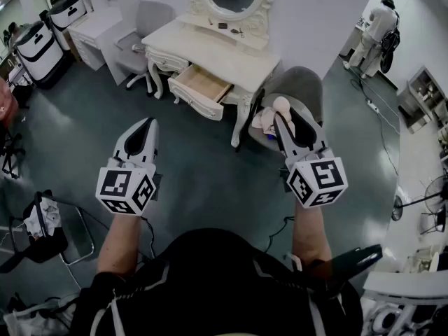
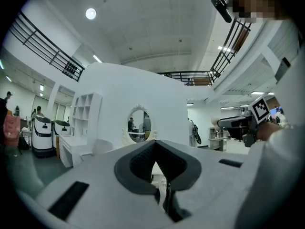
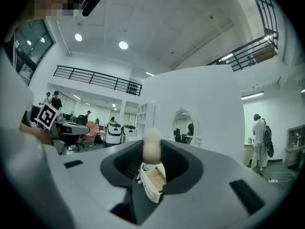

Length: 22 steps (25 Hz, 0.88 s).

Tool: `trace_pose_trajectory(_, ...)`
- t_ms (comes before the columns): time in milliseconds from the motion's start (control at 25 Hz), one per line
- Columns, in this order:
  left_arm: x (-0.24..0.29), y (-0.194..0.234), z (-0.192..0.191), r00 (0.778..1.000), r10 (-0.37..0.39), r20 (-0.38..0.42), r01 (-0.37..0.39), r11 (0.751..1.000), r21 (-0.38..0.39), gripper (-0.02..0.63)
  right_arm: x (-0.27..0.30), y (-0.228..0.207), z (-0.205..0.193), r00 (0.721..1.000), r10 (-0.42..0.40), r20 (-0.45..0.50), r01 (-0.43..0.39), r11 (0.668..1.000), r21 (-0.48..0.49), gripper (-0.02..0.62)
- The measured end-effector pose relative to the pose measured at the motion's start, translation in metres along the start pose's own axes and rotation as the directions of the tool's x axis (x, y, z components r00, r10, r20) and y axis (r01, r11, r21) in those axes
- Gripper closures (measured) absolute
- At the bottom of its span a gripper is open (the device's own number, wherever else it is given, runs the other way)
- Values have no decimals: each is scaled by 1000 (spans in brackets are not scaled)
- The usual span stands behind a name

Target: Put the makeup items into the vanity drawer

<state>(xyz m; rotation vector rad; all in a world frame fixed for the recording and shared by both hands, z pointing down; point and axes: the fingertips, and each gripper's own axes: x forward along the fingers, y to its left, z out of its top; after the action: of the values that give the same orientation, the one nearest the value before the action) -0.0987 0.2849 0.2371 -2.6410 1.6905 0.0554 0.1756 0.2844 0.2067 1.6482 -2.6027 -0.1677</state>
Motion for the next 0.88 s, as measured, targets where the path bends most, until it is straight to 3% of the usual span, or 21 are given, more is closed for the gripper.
trace_pose_trajectory(160, 0, -4, 0, 1000, -2, 12, 3, 1000, -25, 603, -7, -3, -2, 1000, -12, -5, 12, 1000, -5, 472)
trace_pose_trajectory(880, -8, -7, -4, 1000, 8, -9, -8, 1000, -4, 603, -10, 1, 3, 1000, -13, 14, 13, 1000, 28, 454)
